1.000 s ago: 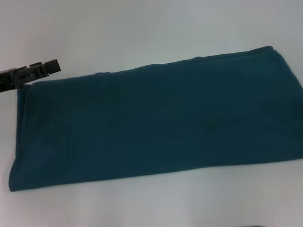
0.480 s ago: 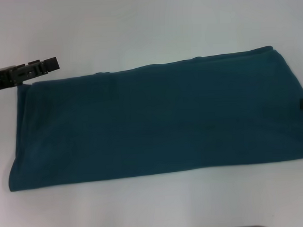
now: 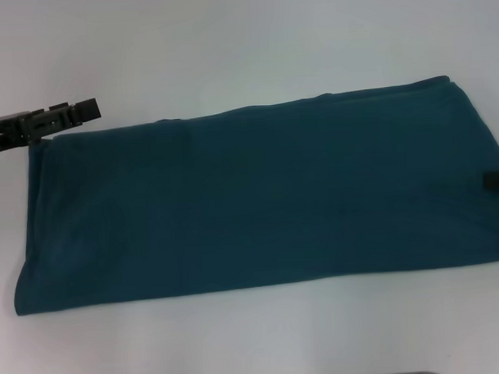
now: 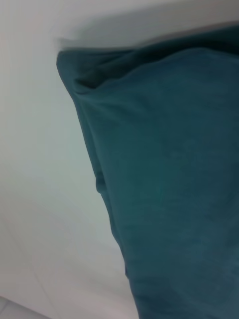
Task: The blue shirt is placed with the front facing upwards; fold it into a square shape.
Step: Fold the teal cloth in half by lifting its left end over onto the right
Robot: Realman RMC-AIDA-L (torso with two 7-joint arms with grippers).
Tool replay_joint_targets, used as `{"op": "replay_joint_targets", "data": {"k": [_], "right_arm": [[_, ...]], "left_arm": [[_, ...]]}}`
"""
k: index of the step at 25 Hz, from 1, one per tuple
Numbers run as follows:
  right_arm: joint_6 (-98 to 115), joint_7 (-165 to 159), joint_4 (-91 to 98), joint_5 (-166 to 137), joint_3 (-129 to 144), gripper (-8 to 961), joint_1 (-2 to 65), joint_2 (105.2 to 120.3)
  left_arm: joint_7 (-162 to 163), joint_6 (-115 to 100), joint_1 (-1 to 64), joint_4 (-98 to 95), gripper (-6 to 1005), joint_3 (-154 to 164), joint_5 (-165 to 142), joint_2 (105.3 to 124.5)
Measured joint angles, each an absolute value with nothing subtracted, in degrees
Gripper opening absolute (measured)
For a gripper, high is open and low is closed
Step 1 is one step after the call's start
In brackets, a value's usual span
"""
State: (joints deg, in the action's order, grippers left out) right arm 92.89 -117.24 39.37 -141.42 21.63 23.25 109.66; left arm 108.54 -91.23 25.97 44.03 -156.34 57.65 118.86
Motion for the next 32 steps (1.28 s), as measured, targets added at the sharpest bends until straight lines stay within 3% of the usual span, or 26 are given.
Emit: {"op": "replay_joint_targets", "data": {"k": [23,32], "right_arm": [[96.52,-117.20,38.41,-141.42,23.80,927,26.23,110.35],[98.29,-117.38,39.09,-141.24,23.35,927,25.80,109.73]], "left_arm": [[108.54,-89.86,26.19,44.03,859,-155.35,57.66,118.45],[108.54,-89.45,26.62,43.10,859,-154.84,57.66,118.13]]}}
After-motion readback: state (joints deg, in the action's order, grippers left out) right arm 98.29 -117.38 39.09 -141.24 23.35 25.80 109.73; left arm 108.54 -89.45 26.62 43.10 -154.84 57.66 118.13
